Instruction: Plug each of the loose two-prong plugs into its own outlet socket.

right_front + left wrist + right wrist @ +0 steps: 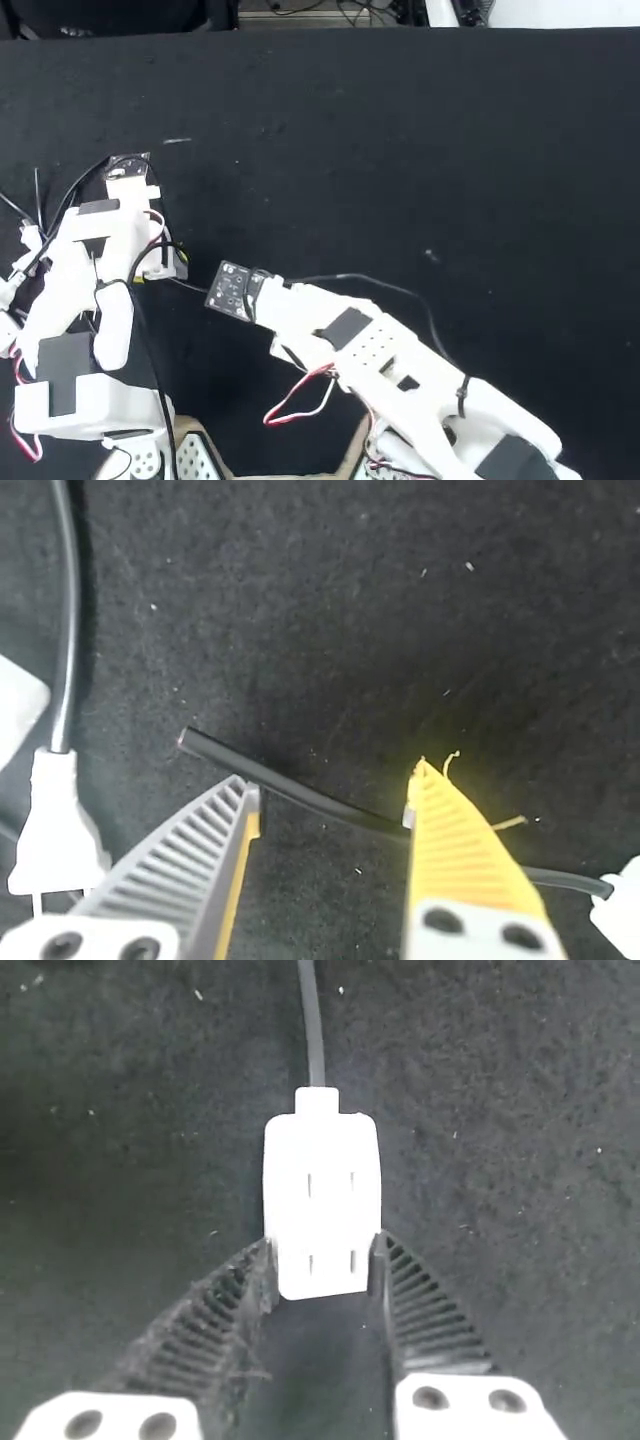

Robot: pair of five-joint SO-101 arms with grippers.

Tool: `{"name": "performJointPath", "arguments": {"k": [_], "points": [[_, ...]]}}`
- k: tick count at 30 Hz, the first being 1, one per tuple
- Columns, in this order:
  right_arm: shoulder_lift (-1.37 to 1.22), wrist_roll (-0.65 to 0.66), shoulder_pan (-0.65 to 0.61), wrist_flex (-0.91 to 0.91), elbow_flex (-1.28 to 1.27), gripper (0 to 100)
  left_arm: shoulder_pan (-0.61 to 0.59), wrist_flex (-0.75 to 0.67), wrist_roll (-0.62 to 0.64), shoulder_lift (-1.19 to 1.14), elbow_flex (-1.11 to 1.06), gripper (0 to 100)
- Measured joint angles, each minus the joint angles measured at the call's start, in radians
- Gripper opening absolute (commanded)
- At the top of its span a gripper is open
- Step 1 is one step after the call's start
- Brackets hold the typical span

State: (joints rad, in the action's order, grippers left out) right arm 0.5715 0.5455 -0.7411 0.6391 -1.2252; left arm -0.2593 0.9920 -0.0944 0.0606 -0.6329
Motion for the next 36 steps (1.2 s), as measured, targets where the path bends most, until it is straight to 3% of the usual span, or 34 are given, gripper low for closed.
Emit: {"name": "performJointPath", "arguments": {"k": [8,17,21,28,36], "points": [[-0.034,0.064,0.046,-0.002,0.018,14.6,-0.002,0.043,-0.002,0.0,0.0,24],[-0.034,0.092,0.061,0.002,0.02,14.6,0.054,0.18,-0.183,0.0,0.003,24],[-0.034,0.092,0.061,0.002,0.028,14.6,0.057,0.184,-0.192,0.0,0.003,24],[-0.035,0.091,0.178,-0.031,0.035,14.6,0.064,0.192,-0.193,0.0,0.002,24],[-0.035,0.091,0.16,-0.032,0.035,14.5,0.064,0.192,-0.193,0.0,0.015,24]]}}
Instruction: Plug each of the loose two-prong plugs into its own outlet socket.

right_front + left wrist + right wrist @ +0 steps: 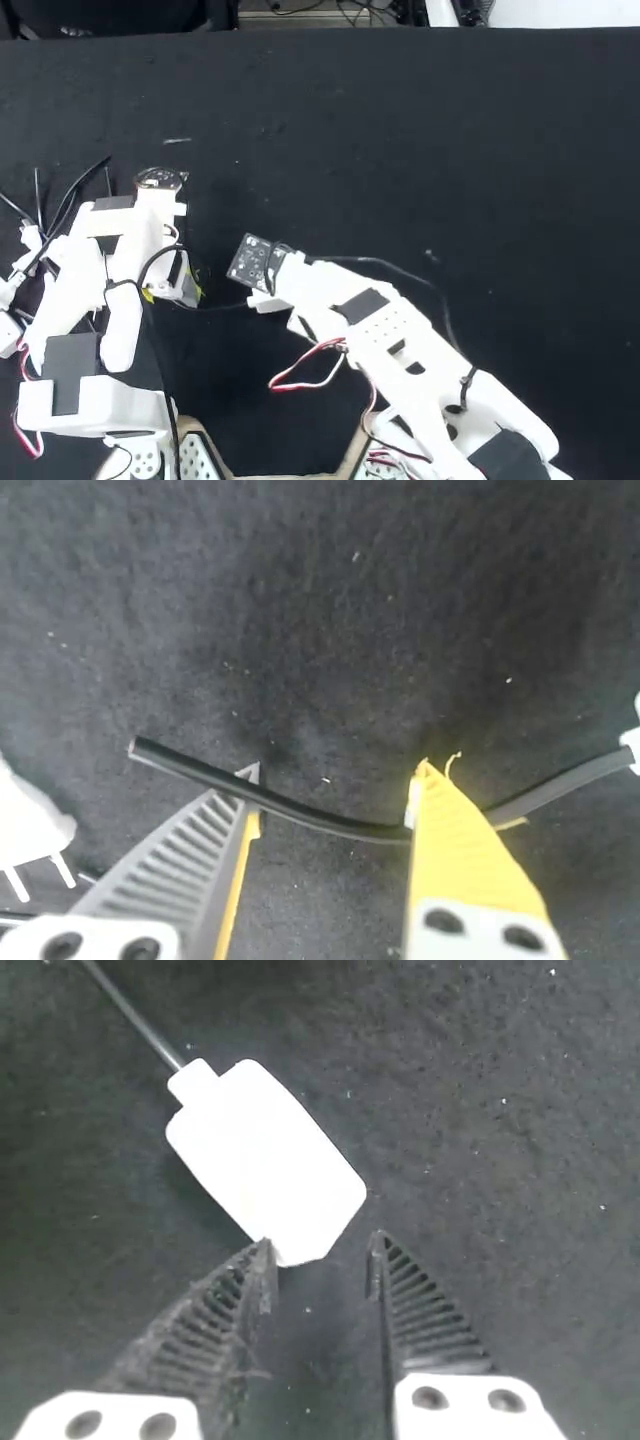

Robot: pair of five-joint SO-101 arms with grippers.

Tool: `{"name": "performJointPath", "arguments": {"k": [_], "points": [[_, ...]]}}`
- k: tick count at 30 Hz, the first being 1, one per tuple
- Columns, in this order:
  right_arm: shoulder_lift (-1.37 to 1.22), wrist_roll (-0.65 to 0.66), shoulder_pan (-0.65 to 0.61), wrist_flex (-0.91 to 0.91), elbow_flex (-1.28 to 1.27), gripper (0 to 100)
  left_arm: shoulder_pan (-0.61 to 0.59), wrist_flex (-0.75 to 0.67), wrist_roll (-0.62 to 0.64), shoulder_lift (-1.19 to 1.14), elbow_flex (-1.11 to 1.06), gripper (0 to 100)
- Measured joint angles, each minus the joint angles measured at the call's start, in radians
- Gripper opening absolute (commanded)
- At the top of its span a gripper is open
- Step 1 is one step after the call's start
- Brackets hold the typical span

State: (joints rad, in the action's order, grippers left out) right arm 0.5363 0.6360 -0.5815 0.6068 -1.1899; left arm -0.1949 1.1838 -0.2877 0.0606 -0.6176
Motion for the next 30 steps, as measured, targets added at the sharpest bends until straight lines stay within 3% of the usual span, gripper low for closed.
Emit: {"name": "performJointPath", "arguments": {"k": [7,12,23,26,30], "points": [[0.029,-0.014,-0.008,0.029,0.0,15.0,0.0,0.005,0.11,0.0,0.086,24],[0.167,-0.094,-0.009,0.08,-0.005,25.6,-0.018,0.032,0.16,0.0,0.127,24],[0.331,-0.104,-0.029,0.095,-0.068,26.2,-0.253,0.186,0.166,0.0,0.293,24],[0.333,-0.104,-0.078,0.095,-0.089,26.3,-0.23,0.187,0.166,0.0,0.293,24],[0.333,-0.104,-0.107,0.095,-0.112,26.4,-0.075,0.187,0.166,-0.006,0.293,24]]}}
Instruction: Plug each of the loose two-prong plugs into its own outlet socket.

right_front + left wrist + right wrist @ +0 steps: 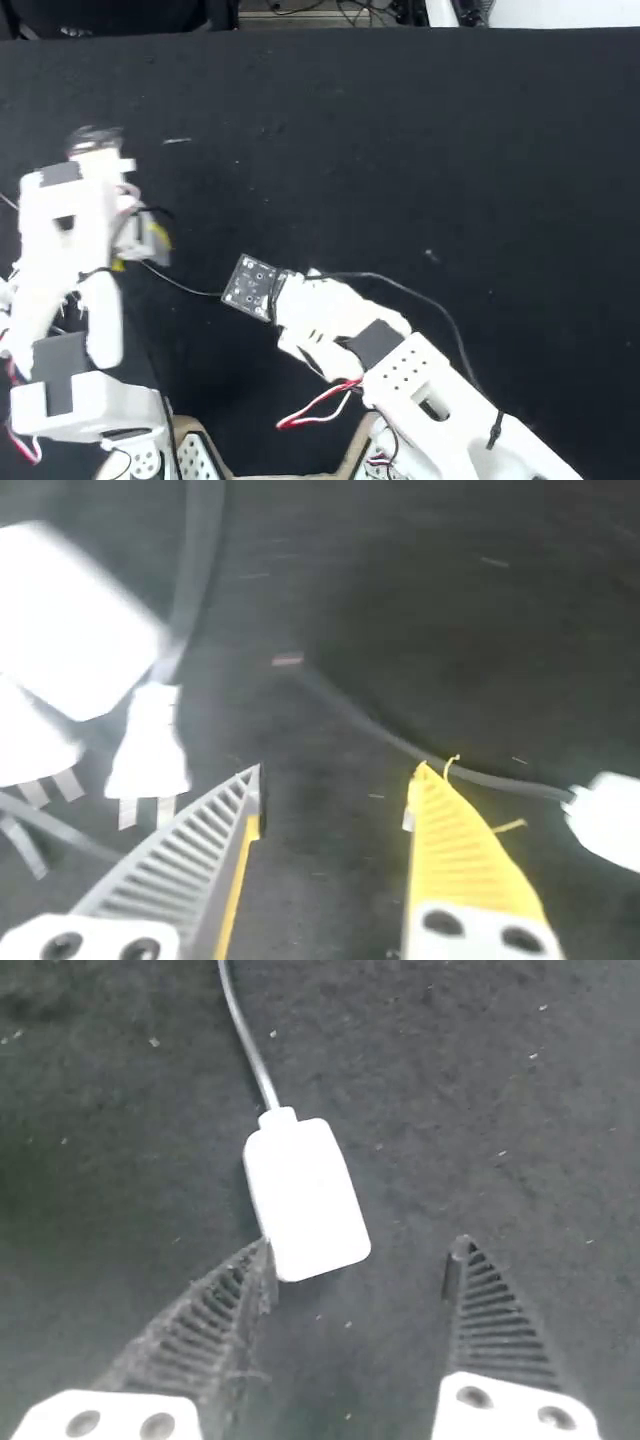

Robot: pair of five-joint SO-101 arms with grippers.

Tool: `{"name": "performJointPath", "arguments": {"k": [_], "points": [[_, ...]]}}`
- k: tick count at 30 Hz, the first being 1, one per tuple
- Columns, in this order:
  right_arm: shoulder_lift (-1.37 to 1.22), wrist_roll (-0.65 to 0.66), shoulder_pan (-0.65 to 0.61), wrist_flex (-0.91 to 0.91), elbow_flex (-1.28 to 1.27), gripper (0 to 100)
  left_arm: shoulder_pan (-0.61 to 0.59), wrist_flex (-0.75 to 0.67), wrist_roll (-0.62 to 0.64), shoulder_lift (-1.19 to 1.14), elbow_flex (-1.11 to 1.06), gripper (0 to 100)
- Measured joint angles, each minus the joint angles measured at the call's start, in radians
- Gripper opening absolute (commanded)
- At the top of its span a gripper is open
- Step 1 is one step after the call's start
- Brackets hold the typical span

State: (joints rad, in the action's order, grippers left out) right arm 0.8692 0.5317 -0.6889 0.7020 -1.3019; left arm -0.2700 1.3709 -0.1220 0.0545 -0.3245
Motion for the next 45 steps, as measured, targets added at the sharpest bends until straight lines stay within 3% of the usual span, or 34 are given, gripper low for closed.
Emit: {"name": "performJointPath", "arguments": {"k": [4,8,15,24,32,41,45], "points": [[0.0,0.006,0.0,-0.002,-0.006,26.3,0.186,-0.077,0.0,-0.014,-0.031,24],[0.0,0.021,0.02,-0.037,-0.023,26.3,0.241,-0.215,-0.002,-0.054,-0.149,24],[-0.144,0.025,0.057,-0.143,-0.026,26.3,0.239,-0.25,0.005,-0.081,-0.209,24],[-0.35,0.025,0.087,-0.157,0.097,26.2,0.238,-0.198,0.006,-0.081,-0.221,24],[-0.377,0.025,0.181,-0.265,0.107,26.2,0.155,-0.196,0.006,-0.081,-0.221,24],[-0.377,0.025,0.181,-0.272,0.107,26.2,0.135,-0.226,0.006,-0.081,-0.192,24],[-0.358,0.025,0.175,-0.16,0.107,26.2,0.135,-0.16,0.006,-0.081,-0.18,24]]}}
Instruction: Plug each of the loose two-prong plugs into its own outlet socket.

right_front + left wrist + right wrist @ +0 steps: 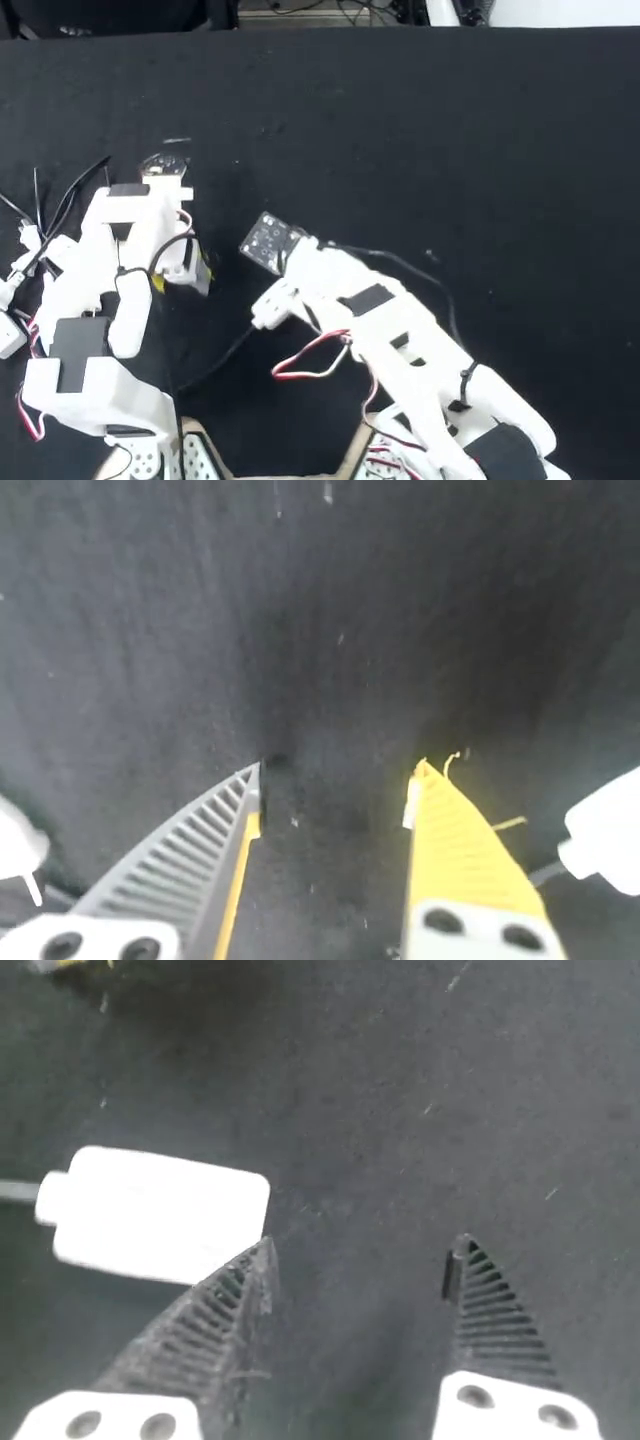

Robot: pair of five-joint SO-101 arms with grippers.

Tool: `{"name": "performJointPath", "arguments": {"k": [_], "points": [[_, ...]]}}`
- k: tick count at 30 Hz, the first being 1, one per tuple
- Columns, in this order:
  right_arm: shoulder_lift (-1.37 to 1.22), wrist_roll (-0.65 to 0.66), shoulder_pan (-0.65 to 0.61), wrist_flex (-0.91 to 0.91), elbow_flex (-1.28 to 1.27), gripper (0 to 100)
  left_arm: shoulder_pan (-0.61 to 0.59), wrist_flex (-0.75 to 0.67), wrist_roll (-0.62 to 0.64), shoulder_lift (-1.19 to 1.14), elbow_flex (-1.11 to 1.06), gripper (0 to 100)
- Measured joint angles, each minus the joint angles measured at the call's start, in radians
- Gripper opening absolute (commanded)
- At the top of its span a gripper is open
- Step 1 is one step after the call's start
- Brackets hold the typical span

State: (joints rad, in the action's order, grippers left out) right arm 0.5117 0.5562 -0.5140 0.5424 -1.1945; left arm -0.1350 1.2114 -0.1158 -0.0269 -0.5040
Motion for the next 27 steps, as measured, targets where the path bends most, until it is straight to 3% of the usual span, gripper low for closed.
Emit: {"name": "performJointPath", "arguments": {"k": [4,9,18,27], "points": [[0.12,0.0,-0.038,0.158,0.018,26.2,0.0,0.083,-0.028,0.0,0.025,24],[0.264,-0.068,0.002,0.115,-0.009,26.2,0.037,0.153,-0.193,0.008,0.025,24],[0.321,-0.353,0.233,-0.018,-0.012,26.2,0.11,0.075,-0.319,0.301,-0.184,24],[0.324,-0.431,0.31,-0.026,-0.012,26.2,0.267,-0.064,-0.422,0.479,-0.437,24]]}}
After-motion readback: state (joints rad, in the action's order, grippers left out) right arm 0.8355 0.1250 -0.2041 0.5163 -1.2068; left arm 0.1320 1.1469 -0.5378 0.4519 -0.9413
